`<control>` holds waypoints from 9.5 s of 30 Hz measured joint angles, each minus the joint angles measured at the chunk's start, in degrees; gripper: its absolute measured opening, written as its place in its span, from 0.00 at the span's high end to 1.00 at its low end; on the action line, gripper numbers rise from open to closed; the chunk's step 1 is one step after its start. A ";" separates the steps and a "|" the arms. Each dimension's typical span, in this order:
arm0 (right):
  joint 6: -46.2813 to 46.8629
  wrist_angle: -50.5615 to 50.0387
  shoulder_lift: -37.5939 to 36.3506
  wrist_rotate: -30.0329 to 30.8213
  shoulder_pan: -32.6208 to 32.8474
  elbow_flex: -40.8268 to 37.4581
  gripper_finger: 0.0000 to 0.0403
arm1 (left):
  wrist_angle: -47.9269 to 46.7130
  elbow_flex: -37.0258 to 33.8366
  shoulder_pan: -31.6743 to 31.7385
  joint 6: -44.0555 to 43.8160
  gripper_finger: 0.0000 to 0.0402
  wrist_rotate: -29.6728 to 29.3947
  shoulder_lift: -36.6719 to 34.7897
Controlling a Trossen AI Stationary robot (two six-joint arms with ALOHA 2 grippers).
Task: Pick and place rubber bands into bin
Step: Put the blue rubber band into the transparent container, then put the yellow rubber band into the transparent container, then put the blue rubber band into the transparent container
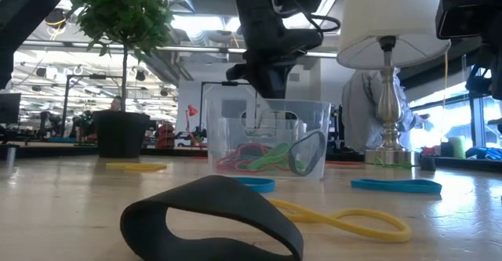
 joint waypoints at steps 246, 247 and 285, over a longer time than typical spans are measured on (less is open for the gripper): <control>-3.06 -10.49 -3.78 5.88 7.02 -4.52 0.96 | 22.87 -28.94 -24.81 -32.24 0.71 -3.36 -4.96; -3.06 -10.37 -3.78 5.90 7.02 -4.52 0.96 | 23.01 -28.86 -24.82 -32.56 0.71 -3.34 -4.68; -4.49 -8.77 -3.76 10.14 7.02 -4.52 0.96 | 2.19 -12.12 -14.30 -9.08 0.99 -12.83 -13.03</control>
